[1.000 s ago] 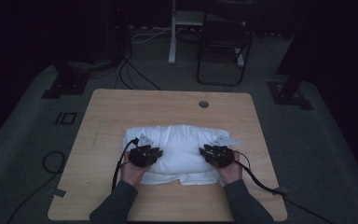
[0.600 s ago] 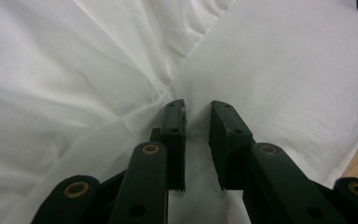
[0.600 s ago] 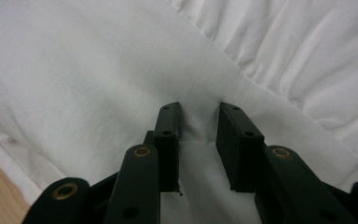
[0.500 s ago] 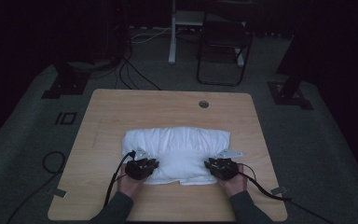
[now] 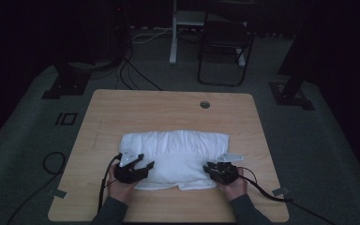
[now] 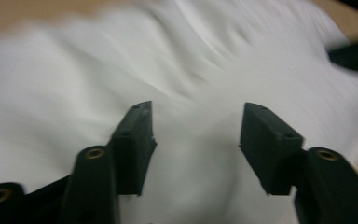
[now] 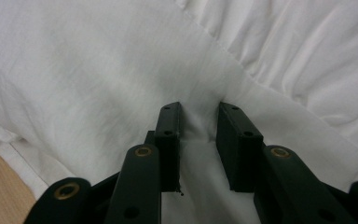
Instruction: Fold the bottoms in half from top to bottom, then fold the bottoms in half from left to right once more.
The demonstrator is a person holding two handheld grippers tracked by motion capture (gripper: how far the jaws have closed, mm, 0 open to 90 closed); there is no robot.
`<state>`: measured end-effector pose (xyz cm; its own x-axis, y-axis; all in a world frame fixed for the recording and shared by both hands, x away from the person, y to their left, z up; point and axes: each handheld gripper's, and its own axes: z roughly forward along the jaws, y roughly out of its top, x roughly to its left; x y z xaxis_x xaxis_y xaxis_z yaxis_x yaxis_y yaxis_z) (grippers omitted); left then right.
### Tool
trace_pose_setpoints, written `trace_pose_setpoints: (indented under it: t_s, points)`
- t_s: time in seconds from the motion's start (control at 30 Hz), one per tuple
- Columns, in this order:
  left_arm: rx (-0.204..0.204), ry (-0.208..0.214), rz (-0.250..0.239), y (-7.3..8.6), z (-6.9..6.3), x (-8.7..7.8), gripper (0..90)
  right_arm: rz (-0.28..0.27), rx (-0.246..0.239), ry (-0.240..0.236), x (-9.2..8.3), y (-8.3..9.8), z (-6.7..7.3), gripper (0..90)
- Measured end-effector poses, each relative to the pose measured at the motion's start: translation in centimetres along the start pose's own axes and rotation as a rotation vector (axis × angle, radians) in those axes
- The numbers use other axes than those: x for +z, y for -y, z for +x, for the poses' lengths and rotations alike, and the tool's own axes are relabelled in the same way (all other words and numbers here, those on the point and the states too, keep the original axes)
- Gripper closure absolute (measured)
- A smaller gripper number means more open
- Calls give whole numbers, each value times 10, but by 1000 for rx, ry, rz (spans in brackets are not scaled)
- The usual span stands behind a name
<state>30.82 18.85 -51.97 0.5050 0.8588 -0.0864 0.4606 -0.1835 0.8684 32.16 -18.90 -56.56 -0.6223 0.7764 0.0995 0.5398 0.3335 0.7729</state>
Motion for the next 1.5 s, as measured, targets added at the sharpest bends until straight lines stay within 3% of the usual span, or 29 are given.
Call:
trace_pose_setpoints:
  t_s: [0.07, 0.13, 0.17, 0.27, 0.3, 0.33, 0.4, 0.57, 0.73, 0.93, 1.03, 1.1, 1.17, 1.2, 1.23, 1.3, 1.4, 1.5]
  points:
    - [-52, -25, -1, -2, 13, -1, 359, -1, 1, 0, 0, 0, 0, 693]
    - [-90, -56, 29, 0, 27, 3, 332, -2, 0, 0, 0, 0, 0, 691]
    - [-90, -56, 29, 0, 27, 3, 299, -2, 0, 0, 0, 0, 0, 691]
    - [-125, -89, 119, 9, 40, 17, 246, -4, 0, 0, 0, 0, 0, 690]
    - [-135, -95, 152, 11, 43, 22, 173, -5, 0, 0, 0, 1, 0, 690]
    - [-155, -84, 160, 13, 45, 25, 142, -6, 0, 0, 0, 1, 0, 691]
    - [-166, -110, 166, 14, 47, 29, 85, -7, -1, 1, 0, 1, 0, 691]
    - [-208, -109, 208, 18, 52, 37, 18, -13, 1, -5, 0, 1, -1, 690]
    - [-194, -163, 219, 20, 54, 39, 0, -16, -4, -9, 0, 2, -1, 687]
    - [-173, -191, 214, 22, 52, 40, 0, -18, -7, -11, 0, 2, -1, 686]
    - [-165, -184, 207, 23, 48, 40, 2, -19, -8, -10, 0, 2, -1, 683]
    - [-159, -158, 199, 22, 46, 38, 63, -19, -6, -12, 0, 2, -1, 674]
    - [-154, -134, 193, 22, 45, 37, 263, -19, -5, -13, 0, 2, 0, 666]
    - [-149, -83, 187, 22, 45, 35, 263, -18, -7, -12, 0, 2, 0, 658]
    - [-151, -72, 190, 22, 44, 35, 497, -14, -16, -20, 0, 1, 1, 623]
    - [-170, -46, 197, 22, 44, 36, 659, -8, -36, -27, -1, -3, 3, 580]
    - [-166, -35, 203, 20, 44, 35, 765, -50, -64, -37, -8, -15, 9, 533]
    - [-152, -36, 200, 19, 43, 34, 785, -117, -93, -41, -14, -32, 19, 511]
